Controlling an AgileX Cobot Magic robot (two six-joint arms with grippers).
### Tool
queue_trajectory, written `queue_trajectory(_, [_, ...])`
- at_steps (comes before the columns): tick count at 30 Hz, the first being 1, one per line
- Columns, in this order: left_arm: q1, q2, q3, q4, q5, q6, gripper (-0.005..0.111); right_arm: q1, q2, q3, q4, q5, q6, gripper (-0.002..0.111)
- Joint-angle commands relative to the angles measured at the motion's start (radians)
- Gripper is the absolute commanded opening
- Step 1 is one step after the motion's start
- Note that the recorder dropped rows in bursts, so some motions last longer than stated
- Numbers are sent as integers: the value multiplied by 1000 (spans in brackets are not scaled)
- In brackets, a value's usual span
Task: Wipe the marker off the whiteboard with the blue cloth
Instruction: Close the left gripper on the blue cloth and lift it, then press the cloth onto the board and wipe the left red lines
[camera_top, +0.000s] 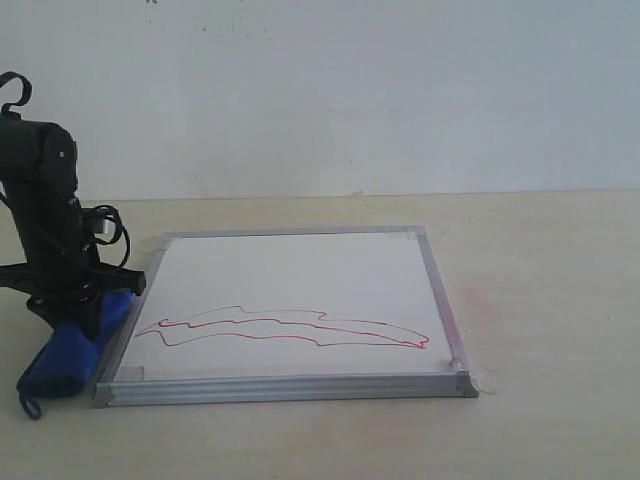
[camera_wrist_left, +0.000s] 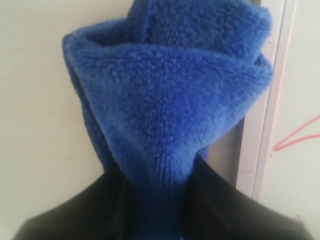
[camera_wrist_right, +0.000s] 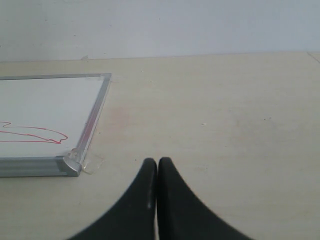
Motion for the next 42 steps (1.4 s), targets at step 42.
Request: queue_trajectory(42, [-140,-25,-145,-174,67,253,4,-7,-5,-1,1,-11,-3,0])
